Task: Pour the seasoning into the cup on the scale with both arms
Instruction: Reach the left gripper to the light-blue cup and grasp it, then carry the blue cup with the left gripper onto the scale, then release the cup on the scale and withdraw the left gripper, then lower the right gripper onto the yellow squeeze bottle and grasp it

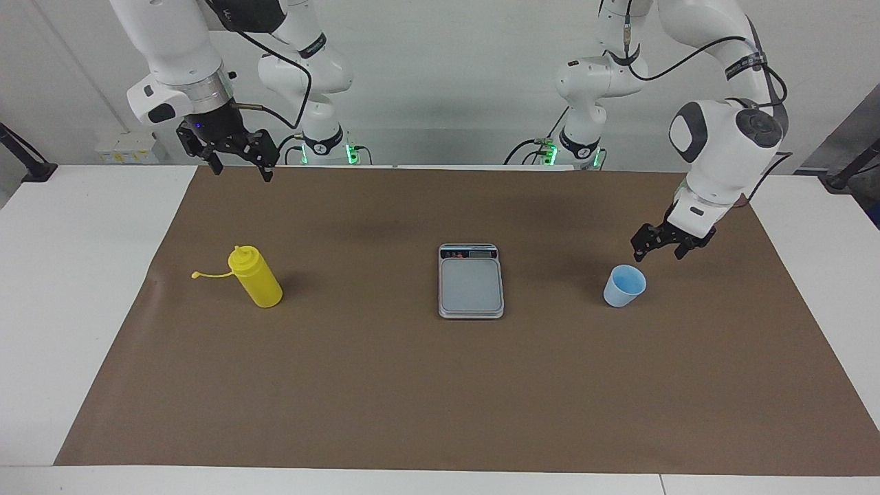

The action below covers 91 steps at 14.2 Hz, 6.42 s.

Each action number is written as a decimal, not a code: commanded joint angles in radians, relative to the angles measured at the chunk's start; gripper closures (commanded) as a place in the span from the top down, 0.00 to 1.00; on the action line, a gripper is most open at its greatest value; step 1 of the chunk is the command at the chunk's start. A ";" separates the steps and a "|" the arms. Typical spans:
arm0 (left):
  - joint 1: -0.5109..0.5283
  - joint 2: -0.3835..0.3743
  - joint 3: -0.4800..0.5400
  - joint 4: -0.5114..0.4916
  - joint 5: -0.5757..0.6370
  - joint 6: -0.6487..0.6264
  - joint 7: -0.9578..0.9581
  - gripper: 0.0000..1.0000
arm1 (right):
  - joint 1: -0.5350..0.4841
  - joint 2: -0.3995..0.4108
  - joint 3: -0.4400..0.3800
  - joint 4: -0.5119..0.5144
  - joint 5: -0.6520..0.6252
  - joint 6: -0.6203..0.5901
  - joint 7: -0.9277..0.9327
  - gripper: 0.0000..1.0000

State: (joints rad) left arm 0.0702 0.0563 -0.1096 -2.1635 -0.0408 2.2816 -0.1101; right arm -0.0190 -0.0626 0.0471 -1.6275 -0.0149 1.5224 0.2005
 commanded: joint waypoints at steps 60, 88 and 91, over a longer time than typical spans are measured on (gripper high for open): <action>-0.271 -0.098 0.007 0.347 0.068 -0.462 -0.236 1.00 | -0.107 0.068 0.004 0.072 0.006 0.096 -0.116 1.00; -0.052 -0.131 0.028 0.542 -0.008 -0.705 0.132 1.00 | -0.291 0.673 0.005 0.385 0.259 0.183 0.370 1.00; -0.049 -0.142 0.028 0.512 -0.007 -0.708 0.133 1.00 | -0.302 0.658 0.004 0.363 0.263 0.116 0.414 1.00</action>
State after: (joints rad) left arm 0.0064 -0.0782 -0.0775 -1.6325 -0.0327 1.5903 0.0004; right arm -0.3076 0.6429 0.0426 -1.2012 0.2234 1.6649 0.5674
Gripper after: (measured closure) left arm 0.000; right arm 0.000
